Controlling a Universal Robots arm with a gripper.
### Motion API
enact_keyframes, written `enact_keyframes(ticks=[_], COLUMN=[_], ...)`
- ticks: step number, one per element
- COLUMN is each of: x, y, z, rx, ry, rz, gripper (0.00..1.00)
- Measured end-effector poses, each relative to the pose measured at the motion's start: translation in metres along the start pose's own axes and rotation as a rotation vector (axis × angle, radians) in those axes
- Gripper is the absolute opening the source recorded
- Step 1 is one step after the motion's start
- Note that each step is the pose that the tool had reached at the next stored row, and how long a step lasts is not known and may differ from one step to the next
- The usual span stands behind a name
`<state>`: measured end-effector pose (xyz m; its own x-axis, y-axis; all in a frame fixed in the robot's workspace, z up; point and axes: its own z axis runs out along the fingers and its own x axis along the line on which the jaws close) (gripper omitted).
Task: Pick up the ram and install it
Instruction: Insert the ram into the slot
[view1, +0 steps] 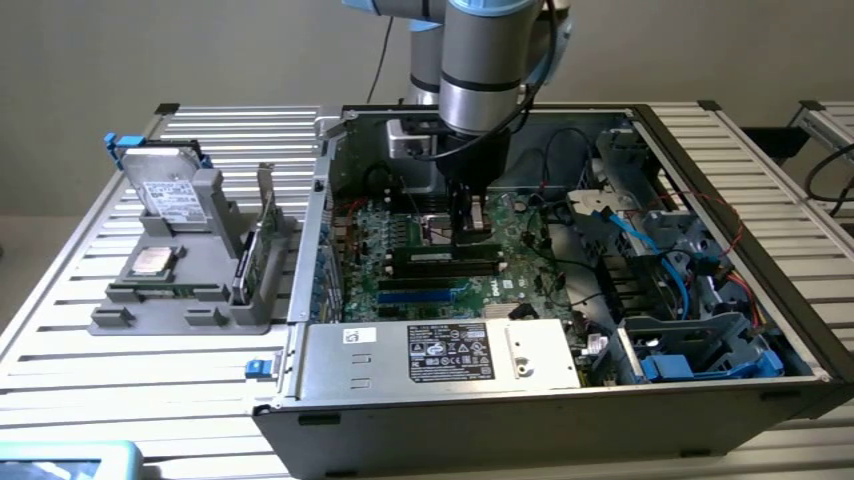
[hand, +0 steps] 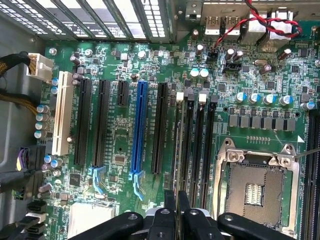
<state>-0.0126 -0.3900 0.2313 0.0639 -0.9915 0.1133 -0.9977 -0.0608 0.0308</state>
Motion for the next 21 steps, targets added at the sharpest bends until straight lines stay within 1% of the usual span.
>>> enact_keyframes(ticks=[3,6,14,18,21], x=[-0.0003,-0.0018,-0.0021,-0.0020,-0.0021], y=[0.0002,0.0001,0.0010,0.0011,0.0011], z=[0.0011,0.0017,0.0026,0.0031,0.0033], rx=[0.0047,0.0068,0.0073,0.0073,0.0075], ry=[0.0001,0.0002,0.0039,0.0075,0.0077], rz=[0.001,0.001,0.001,0.001,0.001], gripper=[0.14,0.14,0.14,0.14,0.14])
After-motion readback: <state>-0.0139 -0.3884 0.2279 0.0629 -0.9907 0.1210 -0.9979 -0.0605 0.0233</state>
